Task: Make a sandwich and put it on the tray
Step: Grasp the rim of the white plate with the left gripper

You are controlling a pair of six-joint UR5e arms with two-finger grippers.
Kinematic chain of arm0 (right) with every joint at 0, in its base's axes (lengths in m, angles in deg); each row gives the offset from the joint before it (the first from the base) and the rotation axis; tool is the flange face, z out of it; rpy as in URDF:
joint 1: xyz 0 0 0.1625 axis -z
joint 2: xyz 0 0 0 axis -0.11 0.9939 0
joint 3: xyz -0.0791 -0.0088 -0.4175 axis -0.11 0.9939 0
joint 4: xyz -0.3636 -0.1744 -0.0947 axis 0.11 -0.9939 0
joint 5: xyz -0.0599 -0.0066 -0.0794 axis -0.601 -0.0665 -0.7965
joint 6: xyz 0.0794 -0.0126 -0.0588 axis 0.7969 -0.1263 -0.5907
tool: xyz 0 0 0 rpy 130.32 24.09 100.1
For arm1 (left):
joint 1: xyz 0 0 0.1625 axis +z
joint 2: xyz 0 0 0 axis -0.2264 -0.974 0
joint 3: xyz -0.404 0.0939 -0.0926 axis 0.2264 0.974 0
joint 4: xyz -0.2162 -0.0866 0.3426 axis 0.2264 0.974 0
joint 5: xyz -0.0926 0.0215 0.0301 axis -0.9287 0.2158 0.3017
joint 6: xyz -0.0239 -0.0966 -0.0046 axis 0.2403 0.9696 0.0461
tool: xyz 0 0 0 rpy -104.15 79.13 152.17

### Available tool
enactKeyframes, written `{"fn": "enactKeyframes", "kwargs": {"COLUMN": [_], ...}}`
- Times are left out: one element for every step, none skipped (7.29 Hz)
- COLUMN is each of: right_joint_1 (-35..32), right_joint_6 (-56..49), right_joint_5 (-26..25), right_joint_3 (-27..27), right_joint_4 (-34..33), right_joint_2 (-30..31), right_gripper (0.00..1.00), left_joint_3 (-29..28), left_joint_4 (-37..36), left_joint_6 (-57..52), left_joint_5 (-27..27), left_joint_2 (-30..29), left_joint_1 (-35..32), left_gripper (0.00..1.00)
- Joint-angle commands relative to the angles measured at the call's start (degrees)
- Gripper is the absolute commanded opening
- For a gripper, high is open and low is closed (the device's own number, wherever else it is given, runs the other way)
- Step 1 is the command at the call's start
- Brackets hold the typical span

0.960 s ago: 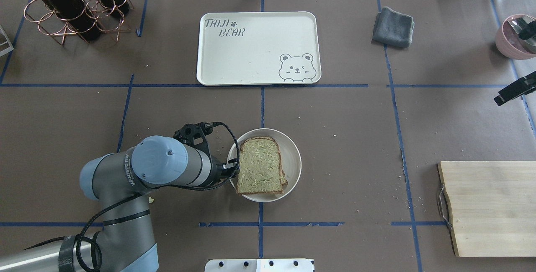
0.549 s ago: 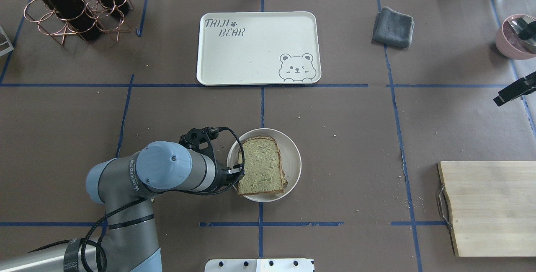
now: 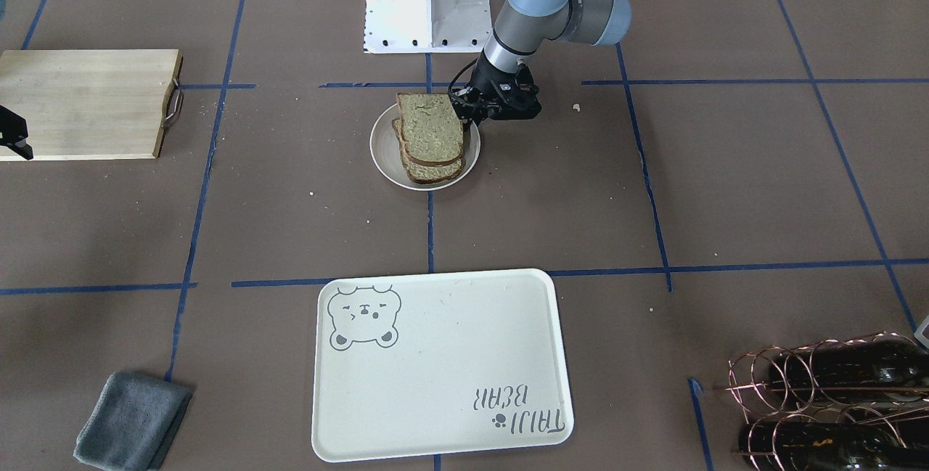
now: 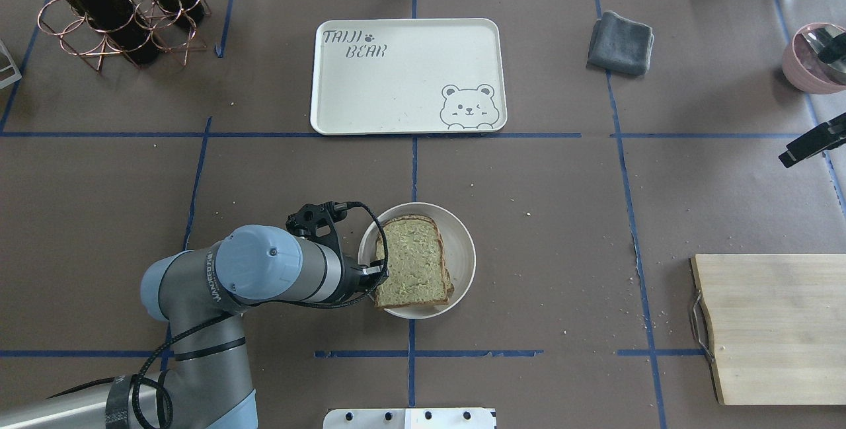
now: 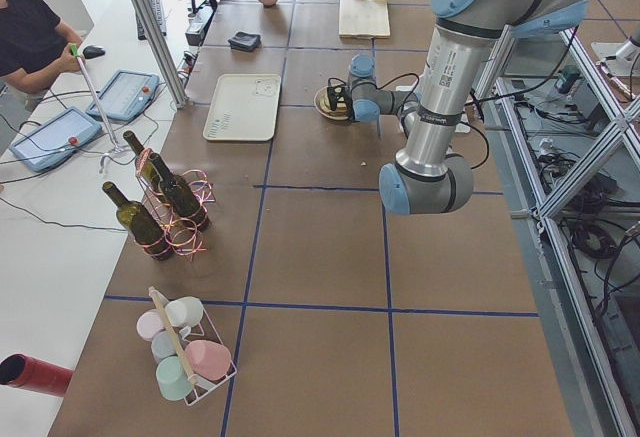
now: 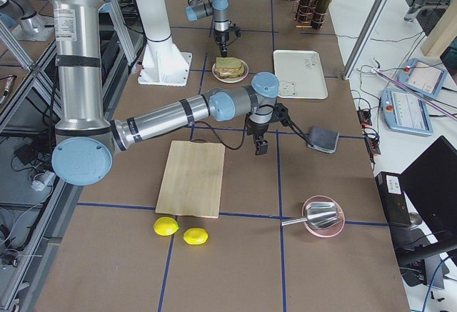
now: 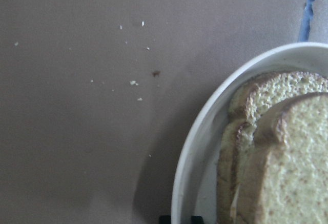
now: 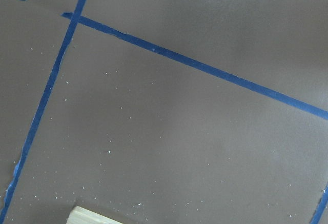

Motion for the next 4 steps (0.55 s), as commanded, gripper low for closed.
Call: {"fn": "enactKeyframes", "kwargs": {"right_joint_1": [0.0,0.0,0.0,0.0], "right_joint_6": [0.0,0.0,0.0,0.0], "right_joint_5": [0.0,0.0,0.0,0.0], "right_joint_3": [-0.1,-0.1,-0.2,-0.3], "right_joint_4": [0.0,0.0,0.1,0.1], "right_joint_2": [0.0,0.1,0.6,0.7], "right_gripper": [1.00,1.00,1.00,1.00], "left_joint_3": [0.7,1.7,2.3,2.3], "left_joint_4": [1.1,2.0,2.4,3.2], "left_joint_6": [0.8,3.6,5.1,9.0], "left_joint_5": [0.0,-0.1,-0.1,-0.1], "left_joint_2": [0.0,-0.1,-0.3,-1.7], "left_joint_1": [-0.1,-0.6,-1.7,-4.8], "left_gripper": [0.00,0.00,0.00,0.00]}}
